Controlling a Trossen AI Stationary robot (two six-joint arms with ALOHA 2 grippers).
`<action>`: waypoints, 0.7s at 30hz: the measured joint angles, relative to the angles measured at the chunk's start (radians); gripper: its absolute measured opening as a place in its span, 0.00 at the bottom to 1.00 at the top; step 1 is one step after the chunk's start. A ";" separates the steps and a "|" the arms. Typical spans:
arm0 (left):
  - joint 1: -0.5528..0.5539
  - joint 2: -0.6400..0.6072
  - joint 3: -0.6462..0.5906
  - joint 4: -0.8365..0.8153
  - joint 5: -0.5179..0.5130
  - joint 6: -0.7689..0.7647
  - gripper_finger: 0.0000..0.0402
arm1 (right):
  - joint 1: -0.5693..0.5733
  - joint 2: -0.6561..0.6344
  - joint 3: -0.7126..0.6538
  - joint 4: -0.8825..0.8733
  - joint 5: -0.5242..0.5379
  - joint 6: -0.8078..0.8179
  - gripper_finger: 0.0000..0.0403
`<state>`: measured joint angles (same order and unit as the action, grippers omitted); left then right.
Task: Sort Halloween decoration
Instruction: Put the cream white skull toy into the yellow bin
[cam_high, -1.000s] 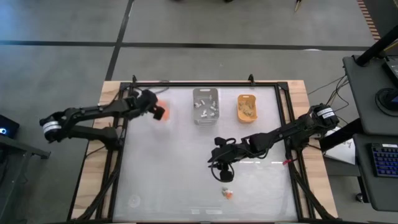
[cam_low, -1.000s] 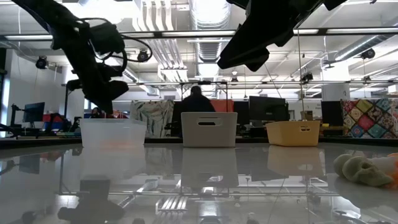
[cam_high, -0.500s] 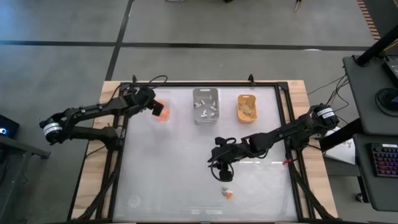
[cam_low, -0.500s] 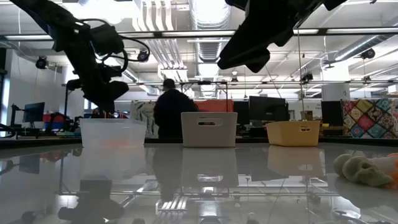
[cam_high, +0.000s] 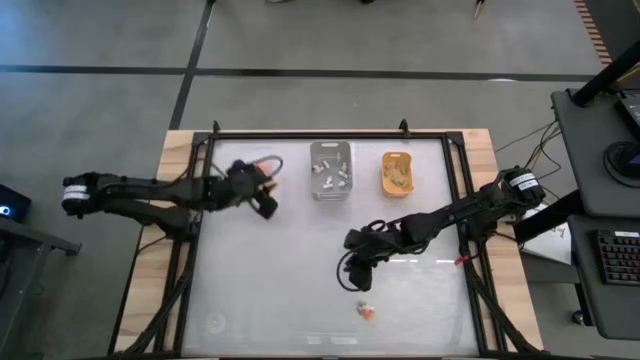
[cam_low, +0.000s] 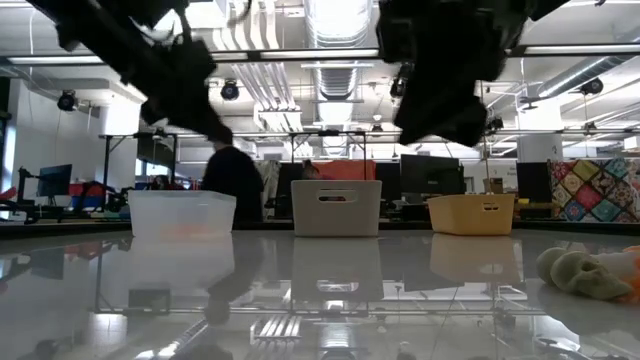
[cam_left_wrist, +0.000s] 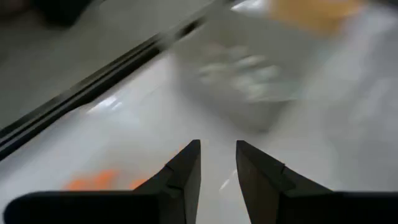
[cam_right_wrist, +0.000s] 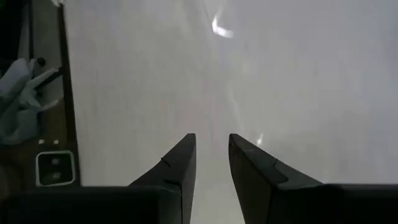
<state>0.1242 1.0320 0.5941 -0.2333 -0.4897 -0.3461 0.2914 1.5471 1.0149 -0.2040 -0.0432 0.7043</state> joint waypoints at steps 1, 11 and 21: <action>-0.050 0.000 0.000 0.031 -0.007 -0.002 0.20 | 0.004 0.000 0.000 -0.023 -0.015 0.043 0.22; -0.423 0.044 0.000 0.258 -0.208 0.015 0.19 | 0.105 0.040 0.037 -0.102 -0.089 0.315 0.20; -0.491 0.113 -0.001 0.331 -0.262 0.024 0.19 | 0.150 0.160 0.220 -0.483 -0.089 0.480 0.20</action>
<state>-0.3664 1.1455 0.5934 0.0974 -0.7517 -0.3219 0.4412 1.7068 1.2354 -0.6867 -0.1318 1.1844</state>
